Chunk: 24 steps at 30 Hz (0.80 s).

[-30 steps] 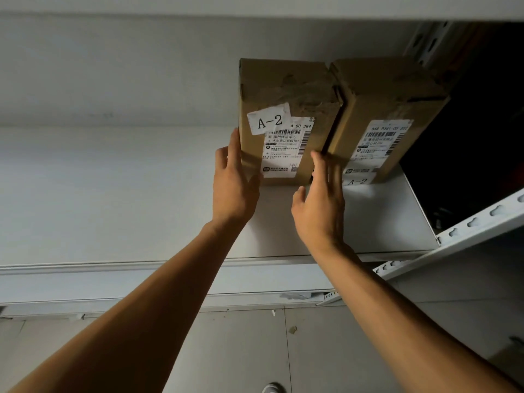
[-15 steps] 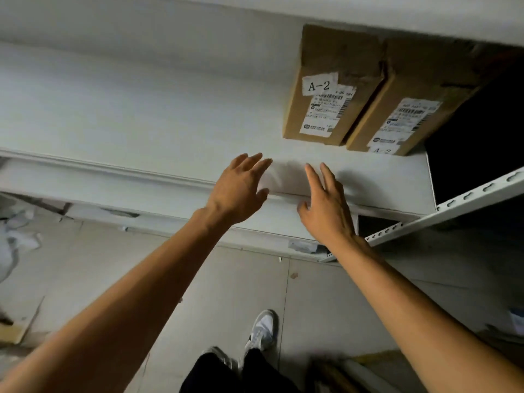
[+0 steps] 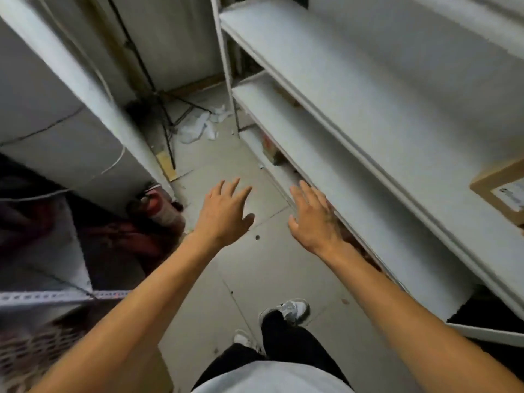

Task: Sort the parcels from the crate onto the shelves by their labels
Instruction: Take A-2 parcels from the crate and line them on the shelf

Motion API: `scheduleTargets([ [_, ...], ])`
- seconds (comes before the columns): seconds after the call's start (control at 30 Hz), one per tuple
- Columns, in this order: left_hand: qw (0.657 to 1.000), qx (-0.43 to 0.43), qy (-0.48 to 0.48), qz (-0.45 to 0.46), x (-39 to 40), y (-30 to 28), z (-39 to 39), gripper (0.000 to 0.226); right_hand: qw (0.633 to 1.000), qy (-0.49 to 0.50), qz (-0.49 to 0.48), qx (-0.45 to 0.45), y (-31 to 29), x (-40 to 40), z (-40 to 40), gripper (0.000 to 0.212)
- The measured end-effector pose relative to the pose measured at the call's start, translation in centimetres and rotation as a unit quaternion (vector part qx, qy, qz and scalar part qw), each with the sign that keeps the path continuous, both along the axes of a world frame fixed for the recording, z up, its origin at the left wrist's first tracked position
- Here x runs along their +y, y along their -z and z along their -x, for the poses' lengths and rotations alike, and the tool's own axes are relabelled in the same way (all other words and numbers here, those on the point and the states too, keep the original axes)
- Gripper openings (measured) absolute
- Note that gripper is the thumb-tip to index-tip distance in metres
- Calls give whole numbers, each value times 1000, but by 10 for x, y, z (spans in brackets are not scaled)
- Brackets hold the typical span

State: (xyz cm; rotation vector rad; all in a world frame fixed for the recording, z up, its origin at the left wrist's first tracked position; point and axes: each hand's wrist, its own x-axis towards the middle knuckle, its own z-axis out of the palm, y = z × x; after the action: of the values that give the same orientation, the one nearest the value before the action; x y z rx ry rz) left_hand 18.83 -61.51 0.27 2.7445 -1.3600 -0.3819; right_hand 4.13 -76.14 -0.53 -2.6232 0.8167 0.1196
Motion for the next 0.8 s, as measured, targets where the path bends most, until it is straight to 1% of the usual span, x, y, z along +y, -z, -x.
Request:
scheduleTargets([
  [0.07,997,-5,-81,-7,69,-6,-5,68,997,-81,2,0,-6,49,-26,73],
  [0.13,985,2,-170,-9,137,-10,-1,68,986,-169,9,-1,-10,102,-49,70],
  [0.2,965,10,-261,1,201,-14,8,69,968,-251,9,-10,-15,155,-70,68],
  [0.27,938,17,-345,12,259,-16,19,71,945,-328,5,-19,-19,206,-87,68],
  [0.33,907,25,-420,25,310,-21,33,71,917,-400,3,-16,-24,255,-98,71],
  [0.43,851,33,-521,52,374,-25,58,68,872,-490,-1,0,-29,323,-114,76],
  [0.53,796,17,-603,59,426,-27,87,70,823,-568,-12,1,-33,385,-127,73],
  [0.67,705,27,-707,47,476,-34,118,68,762,-647,-27,-6,-38,456,-146,72],
  [0.8,640,4,-768,38,509,-35,126,68,706,-707,-44,11,-38,511,-172,72],
])
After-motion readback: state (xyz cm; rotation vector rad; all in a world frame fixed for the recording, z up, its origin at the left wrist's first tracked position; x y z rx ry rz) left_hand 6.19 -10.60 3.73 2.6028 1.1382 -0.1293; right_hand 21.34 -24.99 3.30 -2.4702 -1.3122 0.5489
